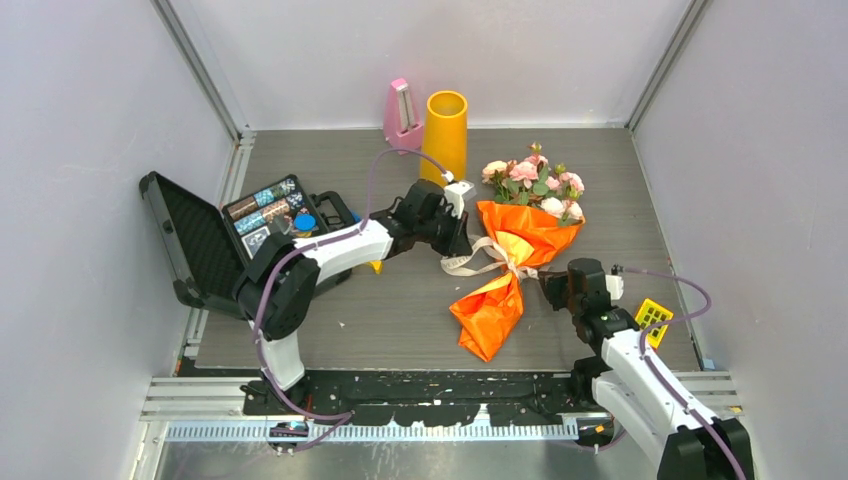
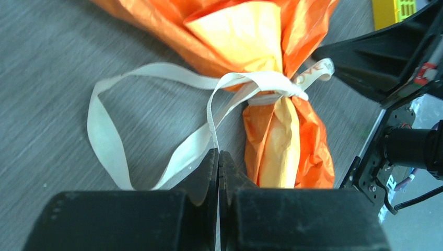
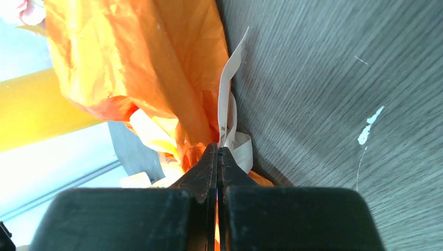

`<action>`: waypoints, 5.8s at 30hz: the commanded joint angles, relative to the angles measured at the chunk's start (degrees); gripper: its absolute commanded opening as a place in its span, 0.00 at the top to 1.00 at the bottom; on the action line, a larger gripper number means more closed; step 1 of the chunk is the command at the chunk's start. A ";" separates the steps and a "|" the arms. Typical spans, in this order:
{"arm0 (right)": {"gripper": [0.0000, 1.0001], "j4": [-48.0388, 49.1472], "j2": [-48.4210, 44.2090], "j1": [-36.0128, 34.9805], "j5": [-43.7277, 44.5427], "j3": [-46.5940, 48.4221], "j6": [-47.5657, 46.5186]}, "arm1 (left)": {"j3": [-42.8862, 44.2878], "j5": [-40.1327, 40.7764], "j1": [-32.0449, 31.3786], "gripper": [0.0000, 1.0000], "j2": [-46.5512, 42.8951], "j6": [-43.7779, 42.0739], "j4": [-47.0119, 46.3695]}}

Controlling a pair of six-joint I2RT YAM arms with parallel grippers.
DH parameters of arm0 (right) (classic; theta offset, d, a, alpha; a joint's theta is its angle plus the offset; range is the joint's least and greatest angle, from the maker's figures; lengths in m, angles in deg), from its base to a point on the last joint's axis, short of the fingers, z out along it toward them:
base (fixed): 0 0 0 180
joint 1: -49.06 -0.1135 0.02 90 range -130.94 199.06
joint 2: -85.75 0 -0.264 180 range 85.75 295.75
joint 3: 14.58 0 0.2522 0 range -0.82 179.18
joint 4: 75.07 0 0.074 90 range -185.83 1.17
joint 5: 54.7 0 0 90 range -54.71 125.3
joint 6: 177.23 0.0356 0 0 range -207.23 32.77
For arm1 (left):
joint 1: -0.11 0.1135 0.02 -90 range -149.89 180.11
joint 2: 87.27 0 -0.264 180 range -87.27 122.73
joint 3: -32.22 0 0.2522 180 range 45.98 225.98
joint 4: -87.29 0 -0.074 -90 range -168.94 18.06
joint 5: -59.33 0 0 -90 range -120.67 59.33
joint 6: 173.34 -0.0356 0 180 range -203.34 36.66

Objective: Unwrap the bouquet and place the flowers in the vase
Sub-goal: Untie the ribbon from the wrapping paper.

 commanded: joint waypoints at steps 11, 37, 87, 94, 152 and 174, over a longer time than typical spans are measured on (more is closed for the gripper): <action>1.00 -12.89 -4.34 0.01 8.77 10.09 -16.21 | 11.47 0.69 -0.06 1.00 -4.20 -3.01 27.67; 1.00 -18.47 2.02 0.01 10.50 16.09 -28.64 | 10.71 4.75 0.90 1.00 -4.65 -6.95 30.22; 1.00 -25.65 3.92 1.03 20.18 20.94 -33.62 | 11.32 3.94 10.46 1.00 -5.33 -6.12 32.14; 1.00 -26.75 2.88 1.90 21.62 21.86 -34.63 | 11.32 3.92 12.33 1.00 -5.39 -6.09 32.17; 1.00 -34.58 0.88 19.00 20.50 28.82 -43.64 | 12.29 3.05 24.99 1.00 -8.65 -6.49 33.92; 1.00 -35.22 2.18 27.24 18.35 33.75 -47.86 | 11.94 2.53 31.28 1.00 -10.89 -6.17 33.24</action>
